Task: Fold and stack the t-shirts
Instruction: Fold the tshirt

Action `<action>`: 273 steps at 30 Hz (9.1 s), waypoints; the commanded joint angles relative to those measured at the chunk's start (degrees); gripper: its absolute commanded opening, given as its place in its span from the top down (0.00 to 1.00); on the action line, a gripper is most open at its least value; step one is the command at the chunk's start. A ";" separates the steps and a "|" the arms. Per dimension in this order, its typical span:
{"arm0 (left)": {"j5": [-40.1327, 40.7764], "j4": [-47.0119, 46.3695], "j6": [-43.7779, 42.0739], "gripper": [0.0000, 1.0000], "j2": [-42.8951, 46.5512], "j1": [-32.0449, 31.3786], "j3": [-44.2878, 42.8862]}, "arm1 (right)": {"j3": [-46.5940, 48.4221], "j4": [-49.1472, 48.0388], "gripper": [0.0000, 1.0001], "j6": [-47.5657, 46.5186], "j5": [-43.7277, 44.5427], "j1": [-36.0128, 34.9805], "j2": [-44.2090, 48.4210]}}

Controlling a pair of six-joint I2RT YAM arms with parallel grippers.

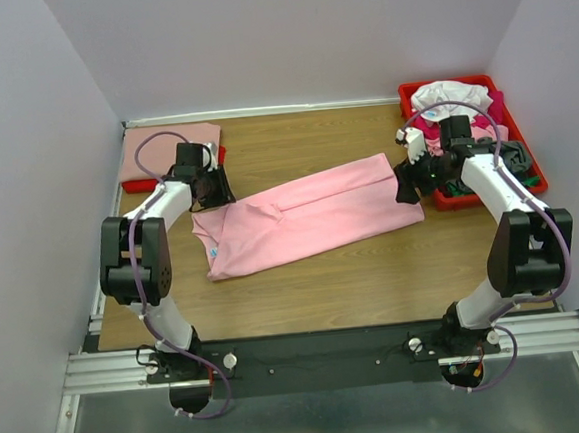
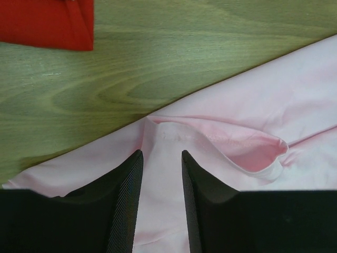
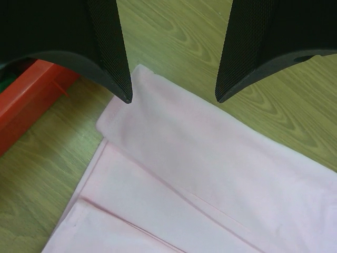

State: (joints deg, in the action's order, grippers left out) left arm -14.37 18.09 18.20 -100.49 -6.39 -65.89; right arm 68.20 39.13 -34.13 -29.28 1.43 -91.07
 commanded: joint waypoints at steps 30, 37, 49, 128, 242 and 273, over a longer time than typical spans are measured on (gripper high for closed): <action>2.33 2.65 0.00 1.00 2.84 2.61 2.61 | 0.61 1.12 0.28 0.21 -4.30 -1.34 3.35; 2.59 2.74 0.17 1.00 3.37 3.14 3.75 | 0.70 1.12 0.28 0.12 -4.82 -1.26 3.27; 4.52 2.57 1.67 0.53 9.15 3.58 3.49 | 2.71 1.03 0.29 -1.90 -12.97 -8.88 -0.59; -1.26 0.28 32.33 0.31 57.42 4.02 38.98 | 32.98 -9.11 0.22 6.88 -3.72 -34.65 -25.08; 2.15 -9.65 8.97 0.35 52.58 2.09 27.39 | -14.06 -2.30 0.51 -40.14 19.96 -21.73 -3.41; -1.63 -13.86 9.40 0.35 54.26 2.79 29.41 | -27.16 8.94 0.99 -37.61 17.94 -21.73 18.89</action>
State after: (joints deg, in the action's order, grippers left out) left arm -14.61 6.68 27.66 -45.30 -4.08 -36.86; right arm 41.52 43.18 -72.99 -9.89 -20.60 -77.28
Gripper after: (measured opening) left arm 0.646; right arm 0.005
